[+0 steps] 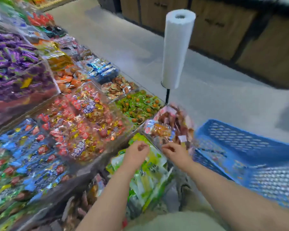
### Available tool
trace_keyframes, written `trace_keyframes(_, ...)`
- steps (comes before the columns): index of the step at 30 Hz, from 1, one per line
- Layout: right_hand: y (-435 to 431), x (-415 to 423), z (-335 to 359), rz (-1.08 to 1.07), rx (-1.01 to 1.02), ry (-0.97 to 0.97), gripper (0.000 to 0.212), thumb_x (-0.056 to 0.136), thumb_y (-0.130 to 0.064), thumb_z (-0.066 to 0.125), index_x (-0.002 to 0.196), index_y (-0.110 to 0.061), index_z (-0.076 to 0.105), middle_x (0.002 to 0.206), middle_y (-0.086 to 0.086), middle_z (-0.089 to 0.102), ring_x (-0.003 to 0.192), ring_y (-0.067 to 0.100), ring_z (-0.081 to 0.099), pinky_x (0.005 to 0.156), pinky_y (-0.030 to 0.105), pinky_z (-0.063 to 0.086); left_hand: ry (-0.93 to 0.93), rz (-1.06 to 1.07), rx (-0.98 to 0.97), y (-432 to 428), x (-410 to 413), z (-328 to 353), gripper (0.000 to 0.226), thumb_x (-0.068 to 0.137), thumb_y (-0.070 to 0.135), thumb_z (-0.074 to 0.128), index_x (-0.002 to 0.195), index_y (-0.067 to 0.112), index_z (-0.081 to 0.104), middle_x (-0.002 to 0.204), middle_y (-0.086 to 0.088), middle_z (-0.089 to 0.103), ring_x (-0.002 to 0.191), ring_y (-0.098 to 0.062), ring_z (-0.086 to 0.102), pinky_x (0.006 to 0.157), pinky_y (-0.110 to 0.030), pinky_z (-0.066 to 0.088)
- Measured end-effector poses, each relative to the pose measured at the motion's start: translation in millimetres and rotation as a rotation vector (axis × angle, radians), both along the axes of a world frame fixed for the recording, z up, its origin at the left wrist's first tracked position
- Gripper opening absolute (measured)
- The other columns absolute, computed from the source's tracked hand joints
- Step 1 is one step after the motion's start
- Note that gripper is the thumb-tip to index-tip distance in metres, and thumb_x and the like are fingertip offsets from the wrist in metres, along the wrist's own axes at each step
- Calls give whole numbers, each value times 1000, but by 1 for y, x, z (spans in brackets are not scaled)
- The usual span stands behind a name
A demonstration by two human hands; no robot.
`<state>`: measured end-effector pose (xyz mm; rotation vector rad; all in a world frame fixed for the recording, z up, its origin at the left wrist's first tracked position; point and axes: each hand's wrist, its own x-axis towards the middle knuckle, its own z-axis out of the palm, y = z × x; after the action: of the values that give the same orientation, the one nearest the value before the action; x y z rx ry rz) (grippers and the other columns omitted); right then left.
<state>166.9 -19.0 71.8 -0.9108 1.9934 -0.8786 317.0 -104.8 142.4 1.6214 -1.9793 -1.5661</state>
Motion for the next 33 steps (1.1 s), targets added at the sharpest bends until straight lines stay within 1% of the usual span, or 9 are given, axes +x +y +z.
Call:
trace_keyframes(4, 111, -20, -36, -255, 322, -96, 22, 93, -12, 54, 109, -3, 66, 111, 17, 66, 99, 24, 60, 83, 28, 42, 15, 78, 705, 52, -28, -36, 16, 98, 21, 46, 84, 18, 51, 78, -6, 58, 63, -17, 51, 54, -24, 38)
trace_keyframes(6, 166, -21, -45, -428, 396, -182, 21, 93, -10, 53, 108, -1, 65, 105, 20, 66, 97, 29, 60, 82, 32, 45, -11, 114, 858, 74, -32, -60, 17, 97, 23, 43, 82, 18, 49, 73, -4, 52, 60, -16, 44, 52, -23, 35)
trace_keyframes(10, 253, -18, -51, -684, 474, -266, 32, 91, -8, 55, 61, -17, 55, 69, 9, 56, 76, 22, 53, 71, 33, 43, -374, -136, 733, 109, -42, -96, 21, 100, 27, 38, 84, 16, 47, 76, -5, 49, 60, -16, 43, 56, -25, 33)
trace_keyframes(14, 304, -17, -55, -725, 702, -405, 31, 95, -19, 50, 65, -22, 40, 82, 8, 48, 87, 16, 45, 63, 19, 39, -633, -447, 618, 134, -65, -107, 25, 94, 20, 43, 70, 15, 42, 57, -1, 42, 45, -12, 35, 45, -19, 25)
trace_keyframes(18, 311, -47, -42, -596, 689, -470, 30, 97, -18, 39, 67, -18, 44, 87, 8, 52, 83, 15, 46, 50, 13, 29, -643, -545, 513, 155, -117, -99, 22, 97, 20, 41, 75, 17, 44, 68, -2, 47, 52, -12, 41, 51, -19, 31)
trace_keyframes(22, 303, -97, -26, -545, 589, -432, 18, 93, -11, 43, 76, -12, 49, 88, 10, 51, 66, 17, 48, 54, 20, 36, -557, -660, 372, 166, -164, -96, 26, 98, 14, 39, 73, 18, 43, 67, -4, 42, 52, -15, 37, 48, -24, 26)
trace_keyframes(25, 297, -125, -18, -568, 500, -459, 11, 92, -13, 44, 84, -10, 51, 85, 13, 50, 77, 20, 47, 61, 26, 34, -529, -707, 302, 174, -181, -101, 25, 96, 9, 41, 72, 11, 47, 71, -12, 46, 61, -24, 42, 55, -27, 33)
trace_keyframes(28, 291, -145, -20, -621, 476, -518, 9, 94, -13, 45, 89, -9, 51, 88, 13, 51, 77, 21, 47, 55, 25, 34, -499, -639, 378, 177, -191, -104, 24, 96, 5, 43, 73, 10, 47, 70, -11, 44, 55, -21, 42, 42, -20, 35)
trace_keyframes(33, 278, -173, -38, -664, 544, -542, 5, 94, -12, 46, 94, -11, 51, 95, 11, 53, 86, 20, 49, 59, 20, 39, -525, -485, 455, 145, -238, -105, 13, 99, 14, 40, 89, 14, 47, 76, -6, 50, 59, -16, 42, 53, -25, 33)
